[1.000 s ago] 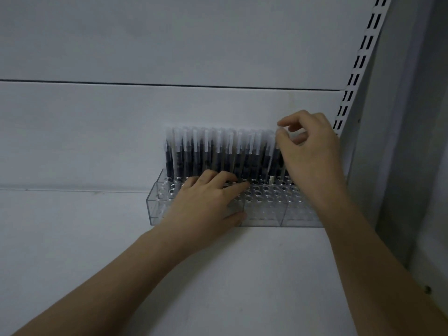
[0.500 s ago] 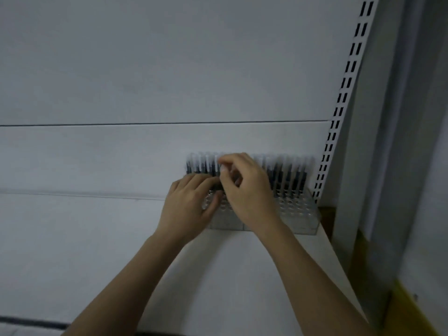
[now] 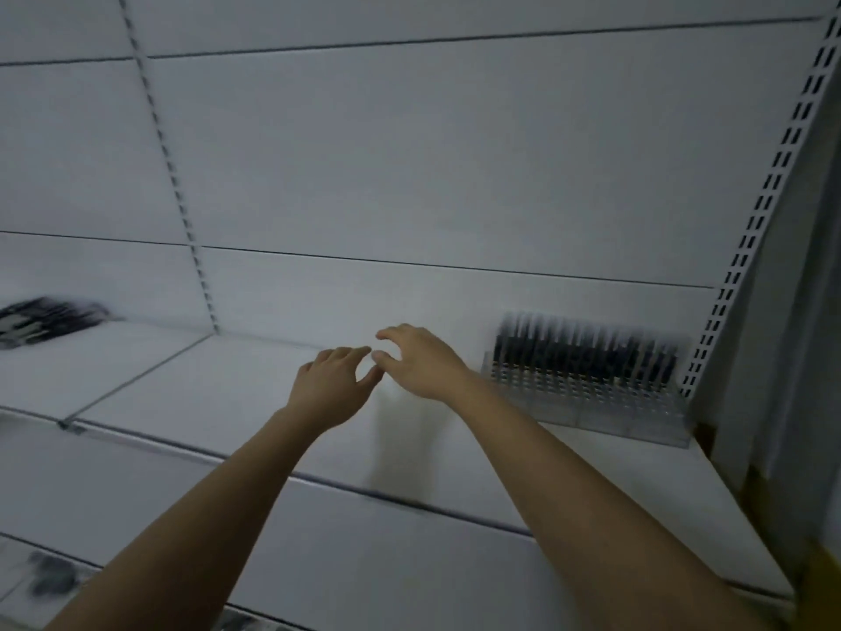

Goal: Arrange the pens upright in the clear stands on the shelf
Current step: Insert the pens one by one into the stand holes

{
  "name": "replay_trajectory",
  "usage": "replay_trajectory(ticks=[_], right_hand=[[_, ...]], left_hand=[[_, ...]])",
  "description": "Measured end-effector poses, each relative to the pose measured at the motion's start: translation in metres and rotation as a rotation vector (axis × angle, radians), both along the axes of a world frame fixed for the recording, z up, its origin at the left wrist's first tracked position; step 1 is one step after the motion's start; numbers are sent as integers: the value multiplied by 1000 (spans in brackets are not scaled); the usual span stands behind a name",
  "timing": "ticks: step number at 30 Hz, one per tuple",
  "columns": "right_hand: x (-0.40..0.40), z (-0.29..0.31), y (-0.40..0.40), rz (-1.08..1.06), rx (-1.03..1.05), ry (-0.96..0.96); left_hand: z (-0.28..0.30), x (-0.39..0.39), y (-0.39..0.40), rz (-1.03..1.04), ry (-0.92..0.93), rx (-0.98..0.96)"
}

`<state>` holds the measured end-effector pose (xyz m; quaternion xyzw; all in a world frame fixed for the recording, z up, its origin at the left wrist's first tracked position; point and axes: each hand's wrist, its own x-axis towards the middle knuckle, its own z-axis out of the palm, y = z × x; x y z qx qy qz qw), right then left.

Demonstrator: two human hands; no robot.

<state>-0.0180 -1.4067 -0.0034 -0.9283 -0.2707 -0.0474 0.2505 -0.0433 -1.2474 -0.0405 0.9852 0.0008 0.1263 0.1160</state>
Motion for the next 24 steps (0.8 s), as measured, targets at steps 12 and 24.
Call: replay_trajectory(ticks=[12,24], right_hand=[[-59,25,235,65,-119,-50],[-26,-9,455,307,-167,-24]], left_hand=[[23,-85,238,145,45,74],[5,-107,453,406,60,-12]])
